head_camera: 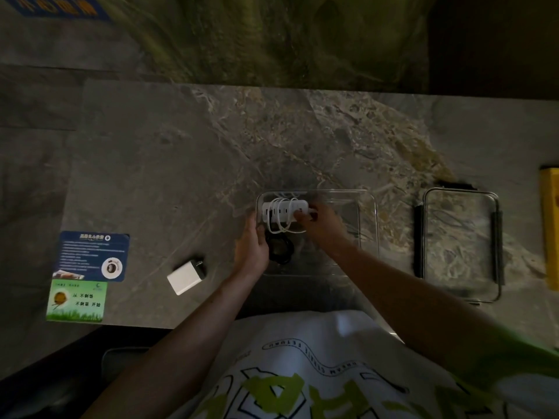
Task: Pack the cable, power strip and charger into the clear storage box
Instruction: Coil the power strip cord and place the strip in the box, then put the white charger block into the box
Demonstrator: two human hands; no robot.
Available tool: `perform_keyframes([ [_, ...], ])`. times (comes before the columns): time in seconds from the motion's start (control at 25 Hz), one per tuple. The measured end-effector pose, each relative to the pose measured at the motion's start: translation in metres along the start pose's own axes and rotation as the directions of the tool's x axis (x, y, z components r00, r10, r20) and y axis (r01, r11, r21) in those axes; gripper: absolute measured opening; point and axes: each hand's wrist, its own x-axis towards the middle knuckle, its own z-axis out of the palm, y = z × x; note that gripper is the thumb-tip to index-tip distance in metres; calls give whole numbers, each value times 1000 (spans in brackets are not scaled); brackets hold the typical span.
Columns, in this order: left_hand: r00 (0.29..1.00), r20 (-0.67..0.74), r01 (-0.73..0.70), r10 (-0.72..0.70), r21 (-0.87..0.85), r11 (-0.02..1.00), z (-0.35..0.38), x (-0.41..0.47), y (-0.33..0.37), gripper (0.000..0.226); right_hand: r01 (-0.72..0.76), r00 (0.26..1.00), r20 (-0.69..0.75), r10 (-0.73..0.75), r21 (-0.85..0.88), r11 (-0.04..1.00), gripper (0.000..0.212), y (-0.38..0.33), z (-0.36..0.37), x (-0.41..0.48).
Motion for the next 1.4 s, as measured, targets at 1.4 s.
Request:
perform_keyframes([
  [1.4,995,42,55,-95,567,822,-96,-13,-118,93,201,908,-194,-370,-573,794,68,55,-69,-88],
])
